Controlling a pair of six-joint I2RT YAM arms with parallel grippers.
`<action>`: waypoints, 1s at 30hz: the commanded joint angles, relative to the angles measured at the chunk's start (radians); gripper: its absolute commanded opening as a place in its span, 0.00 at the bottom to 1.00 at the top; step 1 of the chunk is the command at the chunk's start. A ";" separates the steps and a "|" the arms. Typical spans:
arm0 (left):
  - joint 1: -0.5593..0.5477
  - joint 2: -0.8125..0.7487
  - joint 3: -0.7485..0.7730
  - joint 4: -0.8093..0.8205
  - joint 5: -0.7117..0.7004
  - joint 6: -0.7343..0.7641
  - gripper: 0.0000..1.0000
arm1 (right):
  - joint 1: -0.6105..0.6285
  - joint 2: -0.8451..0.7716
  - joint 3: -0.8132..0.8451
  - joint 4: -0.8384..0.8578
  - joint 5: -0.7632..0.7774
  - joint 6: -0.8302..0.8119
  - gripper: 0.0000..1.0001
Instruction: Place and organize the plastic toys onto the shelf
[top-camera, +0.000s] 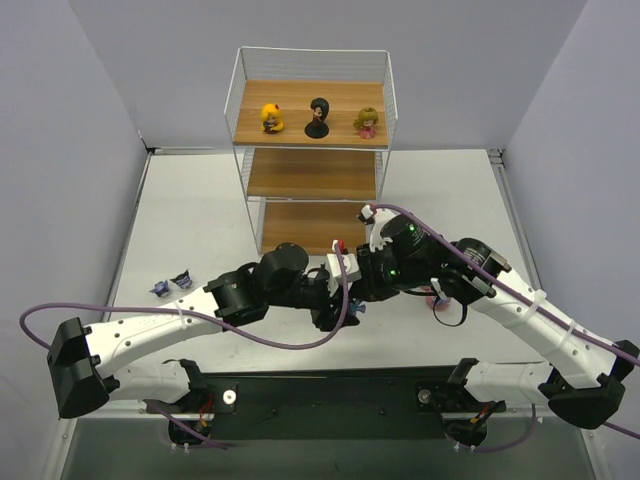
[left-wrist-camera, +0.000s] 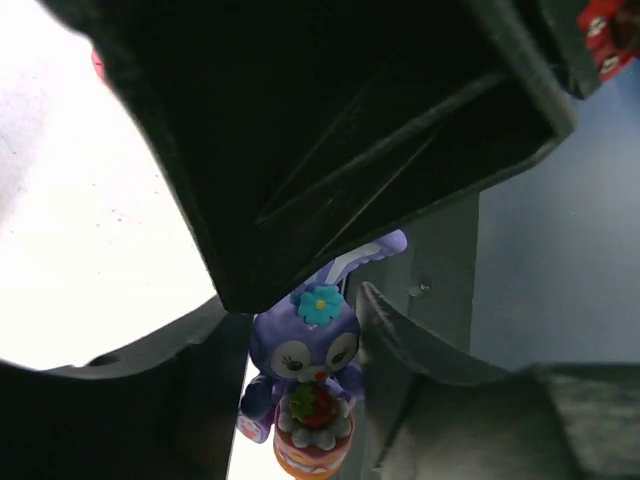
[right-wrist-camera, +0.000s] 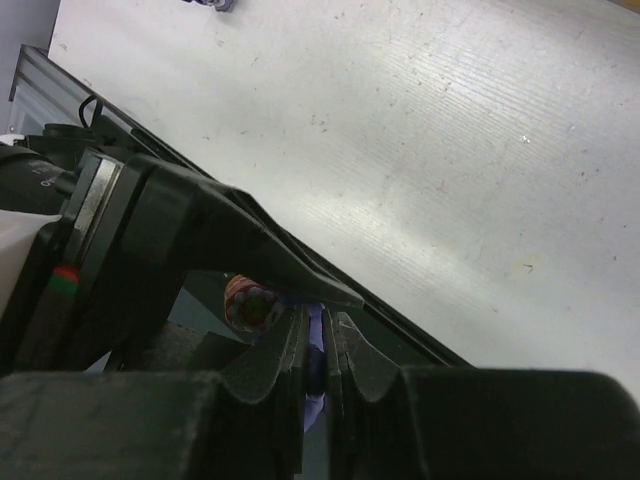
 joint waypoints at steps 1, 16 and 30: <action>-0.005 -0.003 0.052 -0.029 -0.026 0.036 0.44 | 0.009 -0.009 0.047 -0.016 0.020 0.009 0.00; -0.005 -0.030 0.034 -0.003 -0.069 -0.005 0.00 | -0.003 -0.086 0.043 -0.023 0.321 0.181 0.66; 0.014 -0.112 -0.001 0.273 -0.663 -0.156 0.00 | -0.174 -0.308 -0.117 -0.051 0.470 0.320 0.64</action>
